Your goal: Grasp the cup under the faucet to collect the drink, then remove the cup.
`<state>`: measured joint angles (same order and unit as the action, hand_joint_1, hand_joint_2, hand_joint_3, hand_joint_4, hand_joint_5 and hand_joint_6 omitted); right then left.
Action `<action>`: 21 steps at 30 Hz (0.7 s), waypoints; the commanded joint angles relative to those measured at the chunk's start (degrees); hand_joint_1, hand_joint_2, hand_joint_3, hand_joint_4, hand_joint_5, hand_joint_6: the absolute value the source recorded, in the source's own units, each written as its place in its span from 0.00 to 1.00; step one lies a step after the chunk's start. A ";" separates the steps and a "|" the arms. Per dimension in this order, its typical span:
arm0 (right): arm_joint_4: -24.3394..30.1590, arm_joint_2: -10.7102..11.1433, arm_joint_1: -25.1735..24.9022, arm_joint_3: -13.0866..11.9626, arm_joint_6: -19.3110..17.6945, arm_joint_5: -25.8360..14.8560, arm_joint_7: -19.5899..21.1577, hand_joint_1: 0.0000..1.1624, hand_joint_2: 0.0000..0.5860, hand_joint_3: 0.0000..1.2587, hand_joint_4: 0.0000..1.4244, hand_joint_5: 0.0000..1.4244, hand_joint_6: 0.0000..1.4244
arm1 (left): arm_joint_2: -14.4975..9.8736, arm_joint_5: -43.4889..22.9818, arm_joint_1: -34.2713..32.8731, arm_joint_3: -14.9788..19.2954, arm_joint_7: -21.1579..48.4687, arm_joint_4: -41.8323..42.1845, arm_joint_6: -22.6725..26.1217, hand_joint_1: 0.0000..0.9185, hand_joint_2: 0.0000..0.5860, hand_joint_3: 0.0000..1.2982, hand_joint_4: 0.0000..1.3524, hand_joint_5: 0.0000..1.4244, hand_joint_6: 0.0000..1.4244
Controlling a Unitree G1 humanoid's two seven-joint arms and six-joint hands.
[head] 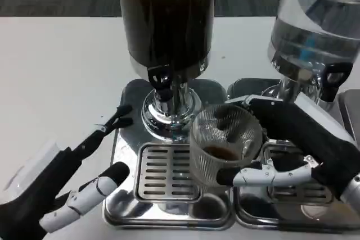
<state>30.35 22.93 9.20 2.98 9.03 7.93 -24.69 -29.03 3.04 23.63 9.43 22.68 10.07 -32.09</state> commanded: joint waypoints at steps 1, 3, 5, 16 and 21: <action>3.64 0.79 1.84 -1.44 0.51 -2.16 -0.63 0.78 0.37 0.53 0.48 0.54 0.54 | 0.29 0.06 1.68 0.59 -0.45 1.73 -0.61 0.00 0.36 0.04 0.00 0.01 0.04; 4.72 1.03 2.69 -2.07 1.06 -2.84 -1.08 0.78 0.37 0.53 0.48 0.54 0.54 | 0.47 -0.07 2.45 0.66 -0.42 2.34 -0.75 0.00 0.36 0.04 0.00 0.01 0.03; 5.46 0.90 3.23 -2.51 1.44 -3.26 -1.21 0.78 0.37 0.53 0.48 0.54 0.54 | 0.56 0.36 3.53 0.73 -0.43 3.26 -1.07 0.00 0.36 0.05 0.00 0.01 0.03; 9.46 0.77 7.03 -3.47 3.00 -4.84 -1.67 0.78 0.37 0.53 0.48 0.54 0.54 | 0.49 0.15 8.29 1.43 -0.18 6.50 -2.46 0.00 0.36 0.05 0.00 0.01 0.03; 9.41 1.04 6.89 -3.50 3.00 -4.55 -1.78 0.78 0.37 0.53 0.48 0.54 0.54 | 0.45 -0.16 8.59 1.78 -0.20 6.73 -2.36 0.00 0.35 0.05 0.00 0.01 0.03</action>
<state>38.61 23.62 16.49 0.08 12.38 4.58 -26.61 -28.62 2.95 31.49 10.54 22.68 15.95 -33.87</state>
